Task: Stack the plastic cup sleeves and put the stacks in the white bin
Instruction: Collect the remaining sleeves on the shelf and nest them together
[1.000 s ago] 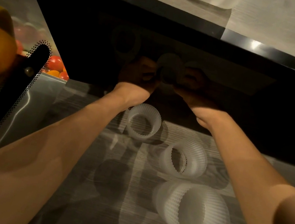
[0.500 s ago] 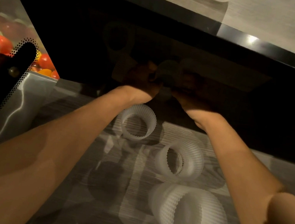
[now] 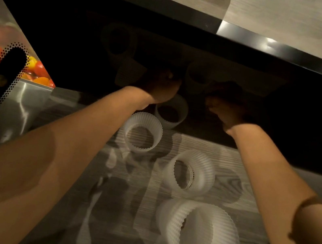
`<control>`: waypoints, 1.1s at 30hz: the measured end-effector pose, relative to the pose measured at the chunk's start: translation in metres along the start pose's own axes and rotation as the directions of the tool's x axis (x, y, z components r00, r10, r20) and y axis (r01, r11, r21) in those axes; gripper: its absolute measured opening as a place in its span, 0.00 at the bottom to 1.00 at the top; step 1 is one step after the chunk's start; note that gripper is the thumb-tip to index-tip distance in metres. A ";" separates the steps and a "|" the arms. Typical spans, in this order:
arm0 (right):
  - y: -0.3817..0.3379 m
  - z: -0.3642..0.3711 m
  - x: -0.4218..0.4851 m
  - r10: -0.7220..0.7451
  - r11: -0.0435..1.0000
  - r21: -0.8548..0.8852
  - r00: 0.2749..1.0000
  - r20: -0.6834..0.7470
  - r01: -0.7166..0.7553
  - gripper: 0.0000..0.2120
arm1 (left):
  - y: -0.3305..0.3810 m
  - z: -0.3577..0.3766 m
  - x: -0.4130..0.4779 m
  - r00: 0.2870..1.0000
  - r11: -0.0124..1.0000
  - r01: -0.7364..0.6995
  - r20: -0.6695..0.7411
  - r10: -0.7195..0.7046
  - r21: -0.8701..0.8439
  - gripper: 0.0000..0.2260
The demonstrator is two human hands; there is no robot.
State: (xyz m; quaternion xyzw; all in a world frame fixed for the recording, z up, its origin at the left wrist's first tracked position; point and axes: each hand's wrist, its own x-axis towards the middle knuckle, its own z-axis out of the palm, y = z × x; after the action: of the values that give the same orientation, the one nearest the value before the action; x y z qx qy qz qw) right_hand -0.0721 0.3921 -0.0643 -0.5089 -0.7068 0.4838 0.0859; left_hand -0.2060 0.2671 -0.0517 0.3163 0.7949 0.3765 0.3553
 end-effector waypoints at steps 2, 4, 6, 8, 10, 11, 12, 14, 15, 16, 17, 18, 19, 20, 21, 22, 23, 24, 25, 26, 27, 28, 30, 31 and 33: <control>-0.001 0.006 0.009 0.000 0.995 -0.099 1.000 -0.021 -0.002 0.19 | 0.006 0.008 0.008 1.000 0.996 0.001 -0.005 -0.002 -0.091 0.14; 0.002 0.011 0.017 0.075 0.994 -0.076 0.997 0.009 -0.074 0.16 | 0.011 0.013 0.010 1.000 0.987 0.017 -0.009 -0.019 -0.159 0.15; -0.003 0.013 0.014 0.123 0.992 0.025 0.991 0.047 -0.124 0.18 | 0.016 0.017 0.011 0.999 0.982 0.036 0.002 -0.037 -0.184 0.19; -0.008 0.013 0.012 0.091 0.990 0.103 0.994 0.056 -0.096 0.25 | 0.020 0.020 0.011 0.999 0.978 0.037 0.013 -0.035 -0.204 0.21; -0.012 0.012 0.008 0.027 0.979 0.203 0.999 -0.019 -0.023 0.29 | 0.025 0.019 0.007 1.000 0.971 0.020 0.005 -0.020 -0.238 0.20; -0.016 0.012 0.003 0.016 0.965 0.261 0.999 -0.048 -0.003 0.29 | 0.028 0.018 0.007 1.000 0.971 -0.005 -0.002 0.004 -0.239 0.20; -0.017 0.011 0.000 0.009 0.956 0.295 0.998 -0.067 0.011 0.29 | 0.029 0.017 0.007 0.999 0.972 -0.034 -0.019 0.031 -0.233 0.18; -0.020 0.008 -0.004 0.007 0.922 0.386 0.997 -0.075 0.023 0.29 | 0.031 0.011 0.005 0.994 0.973 -0.080 -0.087 0.062 -0.217 0.15; -0.024 0.006 -0.010 0.005 0.900 0.434 0.997 -0.083 0.032 0.27 | 0.031 0.008 0.003 0.991 0.964 -0.077 -0.121 0.047 -0.256 0.14; -0.027 0.004 -0.015 0.020 0.869 0.495 0.996 -0.090 0.027 0.23 | 0.030 0.006 0.003 0.987 0.952 -0.087 -0.157 0.042 -0.294 0.13; -0.029 0.001 -0.022 0.037 0.841 0.541 0.996 -0.077 0.011 0.18 | 0.028 0.004 0.001 0.981 0.949 -0.103 -0.190 0.047 -0.298 0.13; -0.030 0.001 -0.028 0.060 0.837 0.547 0.997 -0.057 -0.019 0.13 | 0.025 0.002 -0.002 0.975 0.957 -0.115 -0.213 0.058 -0.268 0.13; -0.029 0.000 -0.037 0.075 0.850 0.524 0.997 -0.019 -0.054 0.07 | 0.021 0.000 -0.006 0.971 0.961 -0.126 -0.227 0.070 -0.244 0.12; -0.027 0.001 -0.043 0.076 0.872 0.485 0.997 0.015 -0.073 0.02 | 0.016 -0.001 -0.011 0.970 0.958 -0.139 -0.229 0.081 -0.250 0.10; -0.024 0.001 -0.050 0.064 0.900 0.429 0.997 0.040 -0.075 0.01 | 0.011 -0.003 -0.016 0.973 0.952 -0.141 -0.214 0.083 -0.272 0.09; -0.018 0.002 -0.054 0.065 0.922 0.379 0.996 0.063 -0.084 0.02 | 0.004 -0.003 -0.020 0.976 0.948 -0.138 -0.202 0.080 -0.289 0.09; -0.014 0.002 -0.059 0.097 0.933 0.341 0.993 0.072 -0.116 0.05 | -0.002 -0.004 -0.025 0.978 0.948 -0.132 -0.193 0.078 -0.290 0.10; -0.009 0.003 -0.063 0.131 0.938 0.312 0.988 0.077 -0.148 0.07 | -0.007 -0.006 -0.029 0.980 0.950 -0.134 -0.183 0.084 -0.281 0.10; -0.005 0.003 -0.066 0.155 0.947 0.271 0.985 0.077 -0.171 0.08 | -0.012 -0.006 -0.032 0.981 0.953 -0.134 -0.174 0.088 -0.273 0.10; -0.002 0.004 -0.069 0.168 0.958 0.224 0.983 0.075 -0.181 0.08 | -0.017 -0.006 -0.034 0.982 0.953 -0.132 -0.165 0.089 -0.273 0.11; -0.001 0.005 -0.072 0.172 0.969 0.169 0.982 0.074 -0.182 0.09 | -0.019 -0.006 -0.036 0.986 0.956 -0.114 -0.151 0.074 -0.271 0.12; 0.001 0.006 -0.074 0.174 0.975 0.125 0.982 0.070 -0.181 0.10 | -0.021 -0.005 -0.038 0.990 0.961 -0.086 -0.134 0.052 -0.263 0.14; 0.001 0.007 -0.080 0.157 0.985 0.060 0.986 0.059 -0.160 0.09 | -0.023 -0.004 -0.041 0.993 0.972 -0.043 -0.115 0.017 -0.232 0.14; -0.001 0.006 -0.082 0.144 0.989 0.033 0.988 0.055 -0.145 0.09 | -0.023 -0.005 -0.041 0.993 0.976 -0.032 -0.114 0.008 -0.214 0.13; -0.006 0.005 -0.084 0.129 0.992 0.006 0.990 0.047 -0.130 0.10 | -0.021 -0.009 -0.042 0.991 0.987 -0.047 -0.133 0.026 -0.156 0.12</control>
State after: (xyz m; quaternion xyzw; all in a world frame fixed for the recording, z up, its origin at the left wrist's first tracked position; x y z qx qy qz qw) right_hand -0.0396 0.3213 -0.0309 -0.5419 -0.6719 0.5033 0.0402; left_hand -0.1950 0.2210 -0.0513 0.2761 0.7780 0.4649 0.3197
